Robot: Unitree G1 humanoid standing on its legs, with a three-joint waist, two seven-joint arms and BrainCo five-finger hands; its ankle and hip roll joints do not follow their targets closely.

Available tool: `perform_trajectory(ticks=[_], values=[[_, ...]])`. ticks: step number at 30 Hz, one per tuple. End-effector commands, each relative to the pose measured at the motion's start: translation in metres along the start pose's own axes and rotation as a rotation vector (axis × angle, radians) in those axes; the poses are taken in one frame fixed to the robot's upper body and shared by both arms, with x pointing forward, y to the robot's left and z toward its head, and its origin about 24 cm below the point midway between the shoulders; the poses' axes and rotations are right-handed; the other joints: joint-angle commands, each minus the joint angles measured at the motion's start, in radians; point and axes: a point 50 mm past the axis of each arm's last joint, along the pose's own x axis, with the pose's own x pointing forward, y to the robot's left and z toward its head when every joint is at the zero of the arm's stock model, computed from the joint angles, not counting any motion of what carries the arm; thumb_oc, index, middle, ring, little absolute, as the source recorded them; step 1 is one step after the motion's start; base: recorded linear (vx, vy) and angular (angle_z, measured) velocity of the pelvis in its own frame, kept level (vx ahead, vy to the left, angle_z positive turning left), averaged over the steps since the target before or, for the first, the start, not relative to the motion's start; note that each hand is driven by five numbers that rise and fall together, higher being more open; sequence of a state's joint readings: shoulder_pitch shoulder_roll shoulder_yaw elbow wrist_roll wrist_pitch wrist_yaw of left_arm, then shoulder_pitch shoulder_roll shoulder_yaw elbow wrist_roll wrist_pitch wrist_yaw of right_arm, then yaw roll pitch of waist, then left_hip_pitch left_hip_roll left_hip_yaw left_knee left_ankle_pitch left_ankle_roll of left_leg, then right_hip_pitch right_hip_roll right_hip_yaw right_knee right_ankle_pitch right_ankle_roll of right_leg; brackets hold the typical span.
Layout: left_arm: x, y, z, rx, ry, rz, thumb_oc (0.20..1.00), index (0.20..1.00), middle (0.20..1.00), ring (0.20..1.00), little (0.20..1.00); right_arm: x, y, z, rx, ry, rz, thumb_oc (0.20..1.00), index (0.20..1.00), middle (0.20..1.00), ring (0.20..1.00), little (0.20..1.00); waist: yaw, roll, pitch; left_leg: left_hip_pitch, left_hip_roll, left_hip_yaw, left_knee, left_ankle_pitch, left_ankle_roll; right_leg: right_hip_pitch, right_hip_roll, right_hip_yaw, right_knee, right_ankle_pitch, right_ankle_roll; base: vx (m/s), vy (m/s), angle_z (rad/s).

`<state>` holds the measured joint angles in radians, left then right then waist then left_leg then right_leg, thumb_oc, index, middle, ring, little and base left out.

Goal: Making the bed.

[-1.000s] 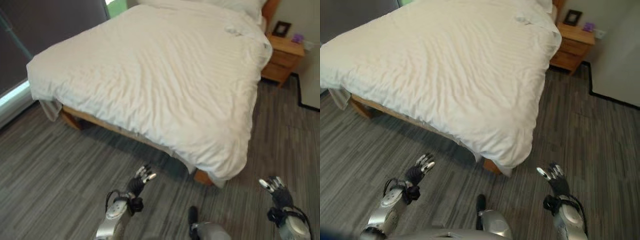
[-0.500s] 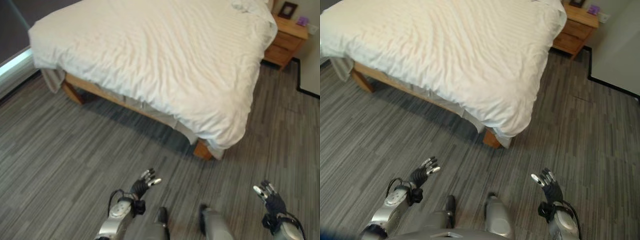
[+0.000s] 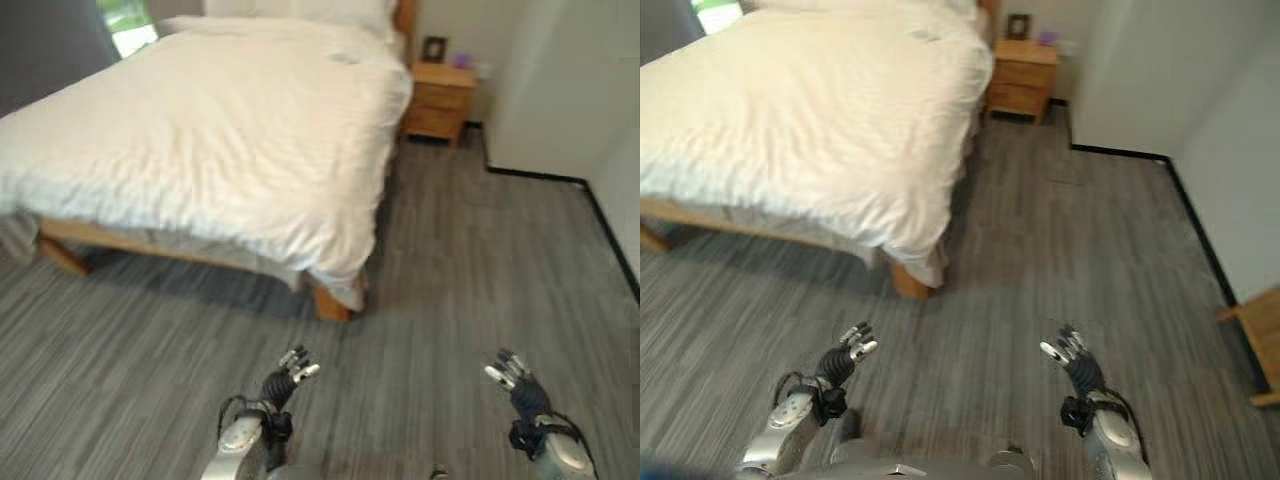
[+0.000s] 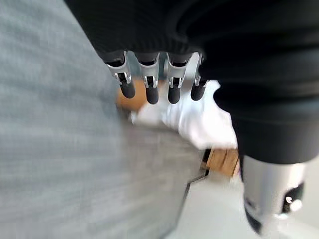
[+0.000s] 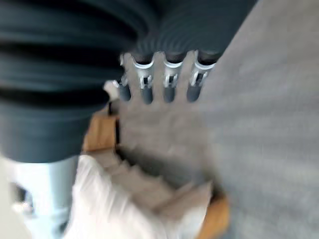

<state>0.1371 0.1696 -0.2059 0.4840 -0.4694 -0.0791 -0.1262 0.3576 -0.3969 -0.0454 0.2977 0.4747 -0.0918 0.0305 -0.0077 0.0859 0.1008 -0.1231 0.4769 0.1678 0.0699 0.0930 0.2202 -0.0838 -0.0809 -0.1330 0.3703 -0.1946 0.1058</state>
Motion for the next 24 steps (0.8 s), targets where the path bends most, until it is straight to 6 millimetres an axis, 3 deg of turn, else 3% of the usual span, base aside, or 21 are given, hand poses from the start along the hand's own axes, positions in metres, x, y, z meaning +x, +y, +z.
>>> perform_trajectory(ticks=[1, 2, 3, 6, 7, 8, 10, 13, 15, 16, 22, 23, 24], values=[[0.01, 0.016, 0.058, 0.178, -0.152, 0.011, 1.0, 1.0, 1.0, 1.0, 1.0, 0.017, 0.053, 0.055, 0.195, -0.267, 0.105, 1.0, 1.0, 1.0, 1.0, 1.0, 0.0, -0.173, 0.06, 0.003, -0.181, -0.131, 0.231, 0.131, -0.291, 0.116, -0.046, 0.094, -0.358, 0.233, -0.031, -0.07, -0.353, -0.3], [0.011, 0.009, 0.061, 0.171, -0.177, 0.011, 1.0, 1.0, 1.0, 1.0, 1.0, 0.019, 0.057, 0.055, 0.199, -0.266, 0.117, 1.0, 1.0, 1.0, 1.0, 1.0, 0.011, -0.186, 0.062, -0.023, -0.299, -0.228, 0.284, 0.068, -0.275, 0.112, -0.038, 0.136, -0.371, 0.246, -0.03, 0.0, -0.562, -0.85], [0.012, 0.003, 0.061, 0.122, -0.194, 0.008, 1.0, 1.0, 1.0, 1.0, 1.0, 0.018, 0.066, 0.052, 0.186, -0.249, 0.165, 1.0, 1.0, 1.0, 1.0, 1.0, 0.013, -0.199, 0.049, -0.011, -0.412, -0.243, 0.226, -0.032, -0.238, 0.111, -0.005, 0.203, -0.398, 0.264, -0.032, 0.07, -0.328, -0.97], [0.014, -0.002, 0.064, 0.109, -0.207, -0.003, 1.0, 1.0, 1.0, 1.0, 1.0, 0.017, 0.065, 0.048, 0.162, -0.231, 0.167, 1.0, 1.0, 1.0, 1.0, 1.0, 0.013, -0.202, 0.043, 0.004, -0.438, -0.214, 0.188, -0.06, -0.222, 0.116, 0.006, 0.224, -0.411, 0.271, -0.029, 0.07, -0.16, -1.24], [0.017, -0.008, 0.067, 0.103, -0.224, -0.01, 1.0, 1.0, 1.0, 1.0, 1.0, 0.016, 0.064, 0.045, 0.062, -0.216, 0.179, 1.0, 1.0, 1.0, 1.0, 1.0, 0.012, -0.2, 0.03, 0.019, -0.509, -0.199, 0.088, -0.082, -0.198, 0.113, 0.034, 0.239, -0.434, 0.292, -0.018, 0.08, -0.093, -0.62], [0.018, -0.01, 0.069, 0.113, -0.229, -0.013, 1.0, 1.0, 1.0, 1.0, 1.0, 0.016, 0.065, 0.044, 0.01, -0.213, 0.181, 1.0, 1.0, 1.0, 1.0, 1.0, 0.009, -0.196, 0.025, 0.032, -0.523, -0.188, 0.045, -0.08, -0.19, 0.111, 0.052, 0.249, -0.436, 0.299, -0.015, 0.09, -0.098, -0.49], [0.02, -0.014, 0.07, 0.135, -0.227, -0.02, 1.0, 1.0, 1.0, 1.0, 1.0, 0.015, 0.063, 0.045, -0.022, -0.219, 0.17, 1.0, 1.0, 1.0, 1.0, 1.0, 0.004, -0.186, 0.025, 0.067, -0.523, -0.154, -0.017, -0.074, -0.186, 0.109, 0.064, 0.247, -0.427, 0.297, -0.011, 0.04, 0.004, -0.68], [0.024, -0.022, 0.065, 0.171, -0.209, -0.023, 1.0, 1.0, 1.0, 1.0, 1.0, 0.012, 0.067, 0.028, 0.046, -0.158, 0.15, 1.0, 1.0, 1.0, 1.0, 1.0, -0.035, -0.167, 0.006, 0.134, -0.526, -0.186, -0.088, -0.061, -0.184, 0.118, 0.081, 0.247, -0.427, 0.286, -0.017, 0.05, 0.053, -0.31], [0.022, -0.021, 0.062, 0.16, -0.204, -0.015, 1.0, 1.0, 1.0, 1.0, 1.0, 0.011, 0.071, 0.022, 0.109, -0.139, 0.15, 1.0, 1.0, 1.0, 1.0, 1.0, -0.035, -0.165, 0.0, 0.149, -0.527, -0.195, -0.101, -0.059, -0.183, 0.122, 0.083, 0.247, -0.42, 0.28, -0.02, 0.04, 0.04, -0.07], [0.017, -0.014, 0.057, 0.139, -0.191, 0.014, 1.0, 1.0, 1.0, 1.0, 1.0, 0.011, 0.08, 0.014, 0.202, -0.097, 0.183, 1.0, 1.0, 1.0, 1.0, 1.0, -0.022, -0.163, -0.012, 0.173, -0.528, -0.205, -0.116, -0.056, -0.181, 0.137, 0.085, 0.238, -0.413, 0.27, -0.026, 0.0, 0.0, 0.0], [0.008, 0.004, 0.047, 0.175, -0.153, 0.091, 1.0, 1.0, 1.0, 1.0, 1.0, 0.017, 0.089, 0.021, 0.156, -0.101, 0.233, 1.0, 1.0, 1.0, 1.0, 1.0, 0.016, -0.169, -0.014, 0.188, -0.533, -0.227, -0.1, -0.069, -0.17, 0.149, 0.081, 0.211, -0.385, 0.249, -0.037, -0.02, 0.014, 0.16], [0.002, 0.014, 0.059, 0.208, -0.198, 0.135, 1.0, 1.0, 1.0, 1.0, 1.0, 0.025, 0.063, 0.018, 0.191, -0.068, 0.124, 1.0, 1.0, 1.0, 1.0, 1.0, 0.079, -0.176, 0.074, 0.051, -0.465, -0.181, 0.103, -0.109, -0.244, 0.141, 0.023, 0.023, -0.36, 0.205, -0.052, 0.01, 0.063, 0.12], [0.002, 0.014, 0.056, 0.196, -0.183, 0.138, 1.0, 1.0, 1.0, 1.0, 1.0, 0.023, 0.06, 0.017, 0.19, -0.063, 0.11, 1.0, 1.0, 1.0, 1.0, 1.0, 0.062, -0.163, 0.059, 0.087, -0.454, -0.172, 0.046, -0.102, -0.24, 0.14, 0.032, 0.019, -0.358, 0.205, -0.051, 0.03, 0.098, 0.22]])
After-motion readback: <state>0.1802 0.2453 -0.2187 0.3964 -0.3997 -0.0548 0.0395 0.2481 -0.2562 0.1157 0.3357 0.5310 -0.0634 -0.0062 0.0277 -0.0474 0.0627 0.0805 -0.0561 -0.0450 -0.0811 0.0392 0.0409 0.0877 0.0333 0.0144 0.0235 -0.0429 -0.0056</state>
